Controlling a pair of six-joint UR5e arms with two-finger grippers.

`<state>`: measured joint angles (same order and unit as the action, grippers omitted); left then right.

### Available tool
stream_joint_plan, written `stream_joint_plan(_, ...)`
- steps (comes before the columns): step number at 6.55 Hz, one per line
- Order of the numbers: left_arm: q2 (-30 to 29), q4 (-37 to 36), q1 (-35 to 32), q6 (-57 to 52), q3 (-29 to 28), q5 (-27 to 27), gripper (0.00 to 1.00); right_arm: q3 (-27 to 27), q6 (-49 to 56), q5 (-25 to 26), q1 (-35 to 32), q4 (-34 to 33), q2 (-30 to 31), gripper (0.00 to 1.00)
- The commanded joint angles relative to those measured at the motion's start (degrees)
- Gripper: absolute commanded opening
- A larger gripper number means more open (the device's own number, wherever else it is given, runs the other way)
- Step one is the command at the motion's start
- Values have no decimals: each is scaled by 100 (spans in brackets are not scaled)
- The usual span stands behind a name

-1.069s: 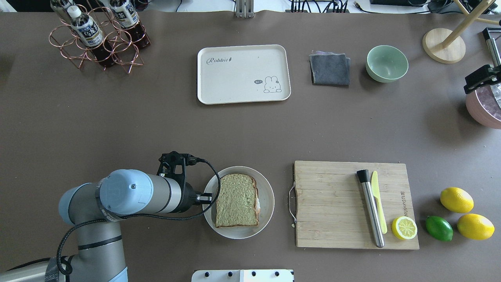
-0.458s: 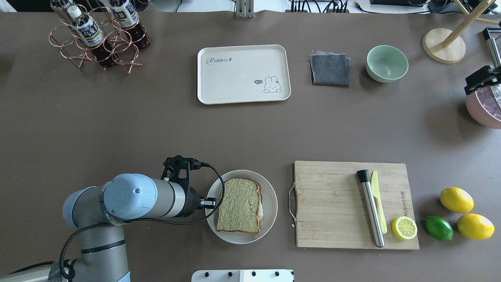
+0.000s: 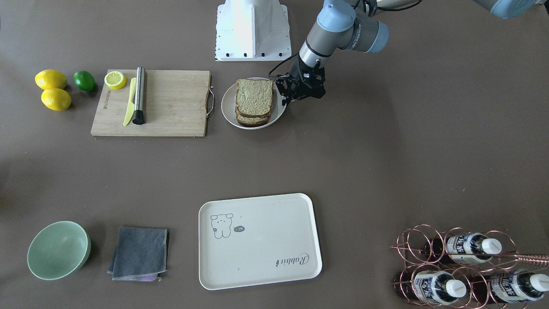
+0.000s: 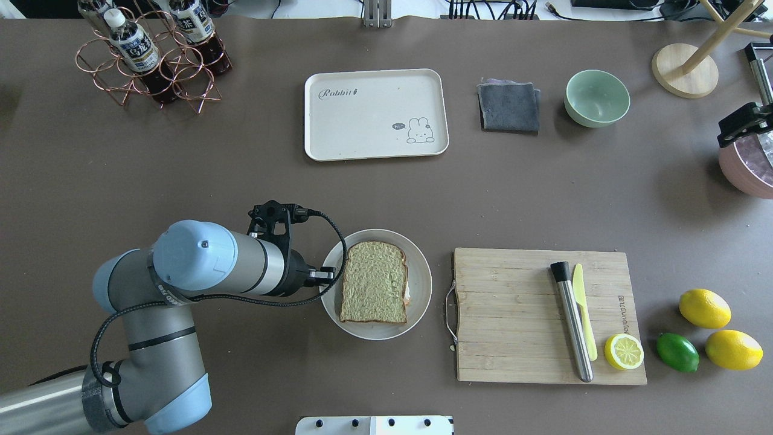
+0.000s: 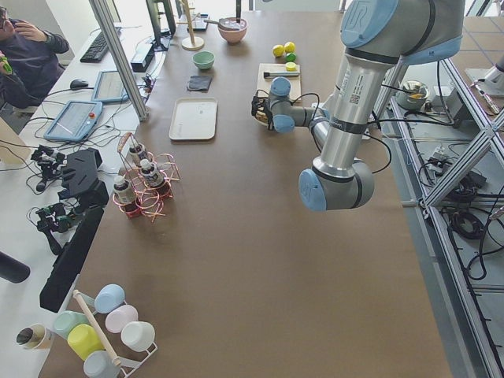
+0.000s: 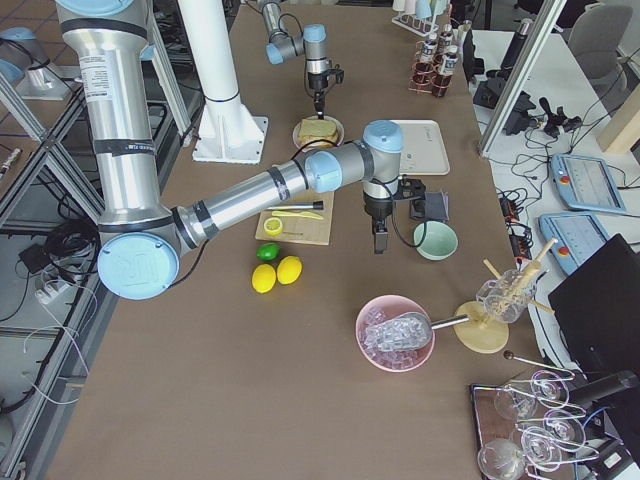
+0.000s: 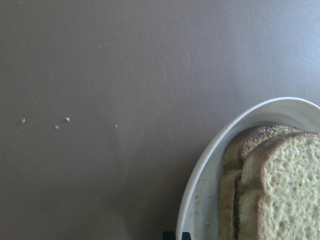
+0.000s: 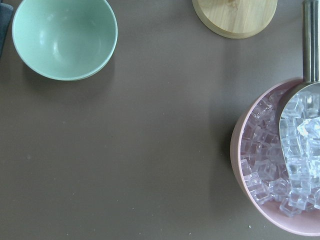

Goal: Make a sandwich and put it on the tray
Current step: 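Carry the plate with the sandwich onto the white Rabbit tray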

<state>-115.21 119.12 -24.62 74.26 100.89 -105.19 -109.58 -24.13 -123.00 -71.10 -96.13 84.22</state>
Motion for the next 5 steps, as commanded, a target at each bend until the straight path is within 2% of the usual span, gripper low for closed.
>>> stream_joint_plan(1, -613, -12, -856, -314, -654, -710, 0, 51, 5, -4, -35, 7, 155, 100)
stream_joint_plan(4, -1861, 23, -1832, -1070, -2402, -1379, 0, 51, 144, -66, -428, -2, 436, 100)
stream_joint_plan(5, -2213, 32, -2027, -1350, -2982, -1399, 0, 129, 659, -66, -648, -2, 637, 100)
